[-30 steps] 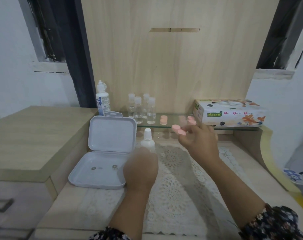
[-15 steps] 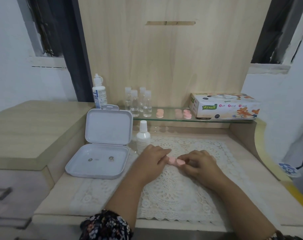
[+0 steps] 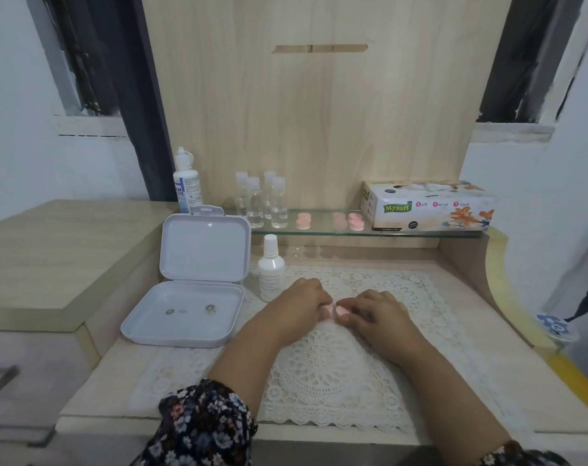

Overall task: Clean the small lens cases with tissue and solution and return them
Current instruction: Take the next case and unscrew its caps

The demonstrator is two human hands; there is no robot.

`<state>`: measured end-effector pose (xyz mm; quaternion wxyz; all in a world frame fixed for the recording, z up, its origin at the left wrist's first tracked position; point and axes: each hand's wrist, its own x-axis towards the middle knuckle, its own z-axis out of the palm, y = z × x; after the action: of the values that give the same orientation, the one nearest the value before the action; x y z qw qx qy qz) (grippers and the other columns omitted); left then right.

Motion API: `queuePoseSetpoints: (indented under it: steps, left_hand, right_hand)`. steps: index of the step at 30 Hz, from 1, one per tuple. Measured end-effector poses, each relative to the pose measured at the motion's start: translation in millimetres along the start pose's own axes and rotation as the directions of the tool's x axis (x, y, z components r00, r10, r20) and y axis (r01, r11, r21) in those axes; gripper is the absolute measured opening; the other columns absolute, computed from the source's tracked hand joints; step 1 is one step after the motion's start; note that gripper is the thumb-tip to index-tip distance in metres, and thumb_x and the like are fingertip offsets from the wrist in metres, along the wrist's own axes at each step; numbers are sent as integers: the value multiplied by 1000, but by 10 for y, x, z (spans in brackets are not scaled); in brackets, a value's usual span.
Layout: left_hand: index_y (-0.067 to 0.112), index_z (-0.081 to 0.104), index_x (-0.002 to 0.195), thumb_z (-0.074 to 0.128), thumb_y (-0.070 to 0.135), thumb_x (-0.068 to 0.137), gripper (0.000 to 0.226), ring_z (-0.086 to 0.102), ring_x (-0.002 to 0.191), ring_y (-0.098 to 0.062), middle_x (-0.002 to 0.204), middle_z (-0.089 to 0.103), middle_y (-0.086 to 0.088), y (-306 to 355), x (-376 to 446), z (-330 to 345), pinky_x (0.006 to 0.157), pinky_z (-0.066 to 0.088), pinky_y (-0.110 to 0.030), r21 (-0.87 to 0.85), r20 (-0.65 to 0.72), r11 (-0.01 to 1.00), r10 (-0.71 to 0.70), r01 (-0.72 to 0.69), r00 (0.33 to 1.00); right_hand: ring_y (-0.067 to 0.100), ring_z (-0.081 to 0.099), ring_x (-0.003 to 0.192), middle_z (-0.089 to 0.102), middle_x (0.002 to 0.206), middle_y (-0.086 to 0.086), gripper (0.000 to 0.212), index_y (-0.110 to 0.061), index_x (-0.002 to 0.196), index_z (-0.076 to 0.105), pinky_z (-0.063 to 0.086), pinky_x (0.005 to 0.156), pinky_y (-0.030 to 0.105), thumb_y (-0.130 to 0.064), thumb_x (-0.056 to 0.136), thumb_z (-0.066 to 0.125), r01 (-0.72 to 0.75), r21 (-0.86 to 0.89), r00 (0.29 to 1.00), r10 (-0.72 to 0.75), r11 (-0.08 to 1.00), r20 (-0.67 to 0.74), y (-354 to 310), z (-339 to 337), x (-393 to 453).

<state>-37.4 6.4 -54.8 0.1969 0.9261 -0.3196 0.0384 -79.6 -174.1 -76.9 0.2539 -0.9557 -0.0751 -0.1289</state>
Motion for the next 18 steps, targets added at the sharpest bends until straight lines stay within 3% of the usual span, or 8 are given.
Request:
queuePoseSetpoints:
  steps: [5, 15, 18]
  left_hand:
    - [15, 59, 123, 46, 23, 100, 28, 42, 108, -15, 111, 48, 0, 11, -78, 177, 96, 37, -32, -58, -104, 998, -43, 37, 994]
    - [14, 59, 120, 47, 20, 99, 26, 40, 105, -16, 108, 46, -3, 66, -55, 272, 88, 39, -26, 60, -220, 997, -25, 39, 975]
    - [15, 59, 122, 46, 20, 100, 26, 40, 106, -17, 108, 46, -3, 58, -54, 307, 85, 38, -24, 129, -195, 991, -8, 34, 981]
  right_hand:
    - [7, 42, 106, 55, 105, -20, 27, -43, 118, 64, 28, 92, 30, -47, 93, 56, -4, 11, 1000, 4, 1000, -13, -2, 25, 21]
    - [8, 42, 108, 58, 111, -18, 24, -44, 117, 64, 26, 87, 31, -44, 95, 53, 7, -22, 1000, -8, 1000, -24, -5, 44, 33]
    - [7, 39, 105, 57, 113, -17, 25, -43, 118, 64, 24, 84, 29, -45, 96, 52, 4, -33, 1000, -4, 999, -18, -12, 41, 38]
